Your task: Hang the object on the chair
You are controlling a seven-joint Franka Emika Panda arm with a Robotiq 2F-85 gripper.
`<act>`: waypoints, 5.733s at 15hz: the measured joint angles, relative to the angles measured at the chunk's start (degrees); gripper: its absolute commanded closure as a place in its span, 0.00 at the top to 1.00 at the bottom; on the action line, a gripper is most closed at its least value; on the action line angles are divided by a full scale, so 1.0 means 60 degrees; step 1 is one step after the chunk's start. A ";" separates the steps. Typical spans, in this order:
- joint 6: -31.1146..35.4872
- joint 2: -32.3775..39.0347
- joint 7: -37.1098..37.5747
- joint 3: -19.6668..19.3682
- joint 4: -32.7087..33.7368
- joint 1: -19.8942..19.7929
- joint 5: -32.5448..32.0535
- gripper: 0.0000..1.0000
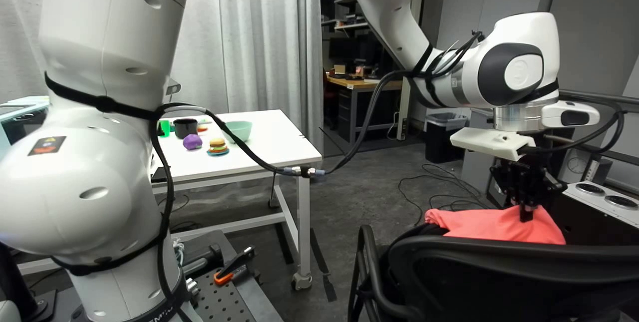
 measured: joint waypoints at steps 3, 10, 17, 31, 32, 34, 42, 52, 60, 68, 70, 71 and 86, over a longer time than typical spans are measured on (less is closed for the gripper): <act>0.0000 0.0003 0.0000 -0.0001 -0.0001 0.0001 -0.0002 0.01; 0.0379 0.0052 0.0113 -0.0063 -0.0014 0.0011 -0.0225 0.01; -0.1268 -0.1495 0.0609 -0.0155 0.0137 0.0443 -0.0946 0.01; -0.2652 -0.2925 0.4584 0.0133 -0.0431 0.0606 -0.3802 0.01; -0.2652 -0.2972 0.4978 0.0153 -0.0511 0.0607 -0.3979 0.01; -0.2678 -0.3087 0.5669 0.0209 -0.0654 0.0607 -0.4314 0.01; -0.2505 -0.3600 0.5969 0.0994 -0.1938 0.0901 -0.3959 0.04; -0.2523 -0.3593 0.5965 0.0963 -0.1902 0.0864 -0.4015 0.01; -0.3449 -0.3405 0.4990 0.0330 -0.0443 0.0028 -0.4039 0.01; -0.3505 -0.2475 0.4119 -0.0706 0.1149 -0.0995 -0.3889 0.01; -0.3506 -0.2190 0.4096 -0.0876 0.1389 -0.1117 -0.3885 0.29; -0.3507 -0.2057 0.4096 -0.0950 0.1482 -0.1152 -0.3885 0.02; -0.3525 -0.2475 0.2287 -0.1437 0.1859 -0.1566 -0.2878 1.00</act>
